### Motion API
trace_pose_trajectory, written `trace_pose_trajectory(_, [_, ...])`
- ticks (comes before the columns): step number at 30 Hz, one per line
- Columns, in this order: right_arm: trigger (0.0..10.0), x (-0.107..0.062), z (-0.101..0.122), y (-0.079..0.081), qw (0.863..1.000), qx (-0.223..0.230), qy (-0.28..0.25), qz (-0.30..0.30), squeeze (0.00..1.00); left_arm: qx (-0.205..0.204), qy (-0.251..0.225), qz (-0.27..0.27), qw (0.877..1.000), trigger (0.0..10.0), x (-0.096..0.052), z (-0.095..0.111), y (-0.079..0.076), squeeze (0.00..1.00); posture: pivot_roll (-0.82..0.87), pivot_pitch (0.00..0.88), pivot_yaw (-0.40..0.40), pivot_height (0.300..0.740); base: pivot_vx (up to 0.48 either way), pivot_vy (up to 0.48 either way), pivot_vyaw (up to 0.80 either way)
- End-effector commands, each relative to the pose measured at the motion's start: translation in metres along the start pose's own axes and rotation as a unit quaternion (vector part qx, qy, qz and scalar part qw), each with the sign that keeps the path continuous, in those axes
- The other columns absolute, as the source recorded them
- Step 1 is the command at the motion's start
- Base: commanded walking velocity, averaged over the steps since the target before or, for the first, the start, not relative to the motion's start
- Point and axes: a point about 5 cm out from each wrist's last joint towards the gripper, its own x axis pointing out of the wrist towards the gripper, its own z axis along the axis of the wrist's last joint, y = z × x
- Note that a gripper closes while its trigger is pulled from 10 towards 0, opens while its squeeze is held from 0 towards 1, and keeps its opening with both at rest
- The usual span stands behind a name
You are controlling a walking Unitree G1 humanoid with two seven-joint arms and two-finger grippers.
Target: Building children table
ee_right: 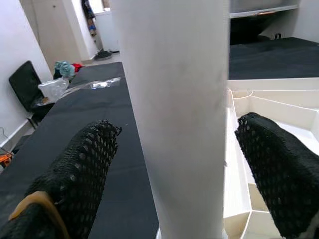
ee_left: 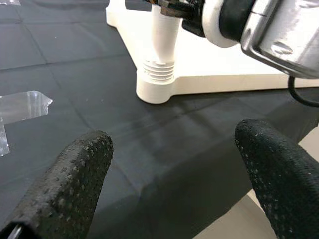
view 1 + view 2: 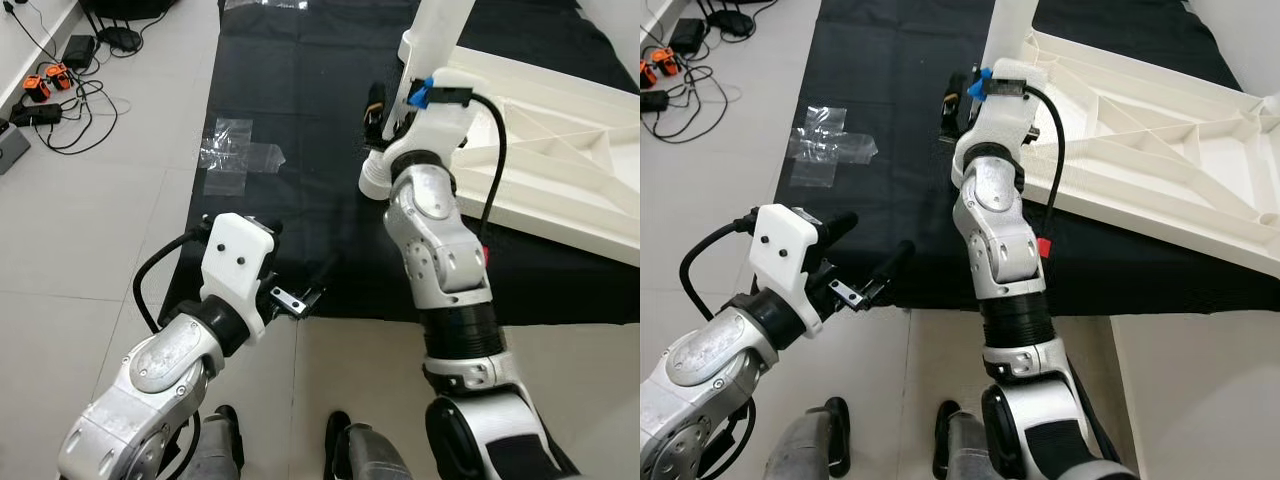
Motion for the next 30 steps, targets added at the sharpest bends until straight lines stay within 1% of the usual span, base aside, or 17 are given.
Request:
trace_pose_trajectory(1, [10.0, -0.005, -0.002, -0.002, 1.0, -0.005, 0.006, 0.017, 0.0, 0.0, 0.011, -0.005, 1.0, 10.0, -0.002, -0.005, -0.001, 0.0, 0.11, 0.224, -0.073, 0.74, 0.0, 0.0, 0.0])
trace_pose_trajectory(2, [10.0, -0.005, -0.002, -0.002, 1.0, -0.005, 0.006, 0.017, 0.0, 0.0, 0.011, -0.005, 1.0, 10.0, -0.002, -0.005, -0.001, 0.0, 0.11, 0.224, -0.073, 0.74, 0.0, 0.0, 0.0])
trace_pose_trajectory(5, [10.0, -0.011, -0.006, -0.01, 0.999, -0.017, 0.018, 0.023, 0.0, 0.0, 0.009, -0.007, 1.0, 10.0, -0.002, -0.006, -0.002, 0.0, 0.11, 0.216, -0.074, 0.74, 0.0, 0.0, 0.0])
trace_pose_trajectory(12, [10.0, -0.016, -0.01, -0.016, 0.999, -0.019, 0.028, 0.042, 0.0, 0.0, 0.008, -0.008, 1.0, 10.0, -0.002, -0.007, -0.002, 0.0, 0.11, 0.212, -0.073, 0.74, 0.0, 0.0, 0.0])
trace_pose_trajectory(14, [10.0, -0.018, -0.011, -0.019, 0.998, -0.024, 0.032, 0.049, 0.0, 0.0, 0.008, -0.008, 1.0, 10.0, -0.001, -0.007, -0.002, 0.0, 0.1, 0.201, -0.07, 0.74, 0.0, 0.0, 0.0])
trace_pose_trajectory(16, [10.0, -0.023, -0.014, -0.024, 0.997, -0.032, 0.037, 0.065, 0.0, 0.001, 0.009, -0.008, 1.0, 10.0, -0.001, -0.009, -0.001, 0.0, 0.1, 0.196, -0.071, 0.74, 0.0, 0.0, 0.0])
trace_pose_trajectory(19, [10.0, -0.026, -0.015, -0.027, 0.996, -0.04, 0.038, 0.072, 0.0, 0.002, 0.009, -0.008, 1.0, 10.0, -0.001, -0.009, 0.0, 0.0, 0.1, 0.192, -0.072, 0.74, 0.0, 0.0, 0.0])
trace_pose_trajectory(21, [10.0, -0.038, -0.022, -0.035, 0.993, -0.053, 0.047, 0.091, 0.0, 0.003, 0.009, 0.002, 1.0, 10.0, -0.002, -0.011, 0.002, 0.0, 0.1, 0.188, -0.073, 0.74, 0.0, 0.0, 0.0])
trace_pose_trajectory(22, [10.0, -0.038, -0.022, -0.035, 0.993, -0.053, 0.047, 0.091, 0.0, 0.003, 0.009, 0.002, 1.0, 10.0, -0.002, -0.011, 0.002, 0.0, 0.1, 0.188, -0.073, 0.74, 0.0, 0.0, 0.0])
trace_pose_trajectory(24, [10.0, -0.058, -0.038, -0.047, 0.989, -0.077, 0.065, 0.112, 0.0, 0.001, 0.014, 0.033, 0.999, 10.0, -0.007, -0.015, 0.005, 0.0, 0.09, 0.181, -0.077, 0.74, 0.0, 0.0, 0.0])
trace_pose_trajectory(25, [10.0, -0.058, -0.038, -0.047, 0.989, -0.077, 0.065, 0.112, 0.0, 0.001, 0.014, 0.033, 0.999, 10.0, -0.007, -0.015, 0.005, 0.0, 0.09, 0.181, -0.077, 0.74, 0.0, 0.0, 0.0])
trace_pose_trajectory(26, [10.0, -0.068, -0.048, -0.055, 0.987, -0.084, 0.081, 0.114, 0.0, 0.002, 0.022, 0.048, 0.999, 10.0, -0.011, -0.021, 0.006, 0.0, 0.09, 0.172, -0.077, 0.74, 0.0, 0.0, 0.0])
trace_pose_trajectory(27, [10.0, -0.068, -0.048, -0.055, 0.987, -0.084, 0.081, 0.114, 0.0, 0.002, 0.022, 0.048, 0.999, 10.0, -0.011, -0.021, 0.006, 0.0, 0.09, 0.172, -0.077, 0.74, 0.0, 0.0, 0.0])
trace_pose_trajectory(28, [10.0, -0.078, -0.059, -0.064, 0.985, -0.1, 0.096, 0.108, 0.0, 0.003, 0.032, 0.066, 0.997, 10.0, -0.015, -0.026, 0.006, 0.0, 0.09, 0.161, -0.083, 0.74, 0.0, 0.0, 0.0])
trace_pose_trajectory(29, [10.0, -0.078, -0.059, -0.064, 0.985, -0.1, 0.096, 0.108, 0.0, 0.003, 0.032, 0.066, 0.997, 10.0, -0.015, -0.026, 0.006, 0.0, 0.09, 0.161, -0.083, 0.74, 0.0, 0.0, 0.0])
trace_pose_trajectory(30, [10.0, -0.087, -0.067, -0.073, 0.984, -0.109, 0.106, 0.093, 0.0, 0.001, 0.042, 0.082, 0.996, 10.0, -0.018, -0.032, 0.006, 0.0, 0.09, 0.147, -0.084, 0.74, 0.0, 0.0, 0.0])
